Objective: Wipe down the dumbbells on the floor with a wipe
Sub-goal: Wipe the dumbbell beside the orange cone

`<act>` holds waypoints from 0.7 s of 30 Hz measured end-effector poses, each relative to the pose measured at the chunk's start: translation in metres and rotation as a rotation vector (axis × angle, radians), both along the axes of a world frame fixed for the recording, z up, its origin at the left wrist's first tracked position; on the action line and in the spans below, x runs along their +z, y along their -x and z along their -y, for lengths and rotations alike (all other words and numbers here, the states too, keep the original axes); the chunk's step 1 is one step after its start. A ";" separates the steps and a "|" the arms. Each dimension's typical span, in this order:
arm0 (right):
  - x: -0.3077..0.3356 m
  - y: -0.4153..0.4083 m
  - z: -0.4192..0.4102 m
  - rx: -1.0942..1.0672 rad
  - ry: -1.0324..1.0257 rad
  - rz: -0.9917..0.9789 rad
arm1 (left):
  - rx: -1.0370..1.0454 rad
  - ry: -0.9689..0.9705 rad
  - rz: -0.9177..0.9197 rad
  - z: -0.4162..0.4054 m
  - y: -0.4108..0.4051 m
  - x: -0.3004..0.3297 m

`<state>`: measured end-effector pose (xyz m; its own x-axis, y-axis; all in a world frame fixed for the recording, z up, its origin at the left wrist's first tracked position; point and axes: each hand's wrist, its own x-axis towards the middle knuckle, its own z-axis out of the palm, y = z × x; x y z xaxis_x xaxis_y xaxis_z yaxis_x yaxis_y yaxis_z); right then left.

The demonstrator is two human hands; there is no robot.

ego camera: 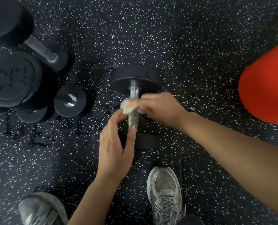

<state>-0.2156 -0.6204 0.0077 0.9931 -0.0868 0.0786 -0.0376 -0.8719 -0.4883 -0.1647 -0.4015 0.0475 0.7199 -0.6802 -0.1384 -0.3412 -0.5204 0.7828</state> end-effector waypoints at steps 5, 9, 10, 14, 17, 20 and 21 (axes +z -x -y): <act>-0.026 -0.001 -0.011 -0.268 -0.041 -0.019 | -0.011 -0.040 0.062 -0.006 -0.006 -0.004; -0.018 0.011 -0.028 0.071 -0.195 -0.075 | 0.018 -0.034 0.039 -0.014 -0.015 -0.005; -0.015 0.008 -0.027 0.156 -0.136 -0.054 | 0.023 -0.031 0.043 -0.015 -0.017 -0.004; -0.012 -0.020 -0.018 0.043 0.025 0.105 | 0.032 -0.005 0.063 -0.016 -0.020 -0.001; -0.018 -0.034 -0.021 -0.249 0.033 0.054 | 0.021 -0.026 0.110 -0.017 -0.022 0.000; -0.025 -0.025 -0.042 -0.086 -0.098 -0.013 | 0.032 -0.033 0.119 -0.021 -0.027 -0.001; -0.024 -0.021 -0.047 0.012 -0.145 -0.016 | 0.046 -0.036 0.111 -0.023 -0.030 -0.002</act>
<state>-0.1946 -0.5729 -0.0161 0.9952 -0.0845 0.0500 -0.0367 -0.7928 -0.6083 -0.1346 -0.3782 0.0457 0.7627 -0.6419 -0.0796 -0.3997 -0.5645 0.7222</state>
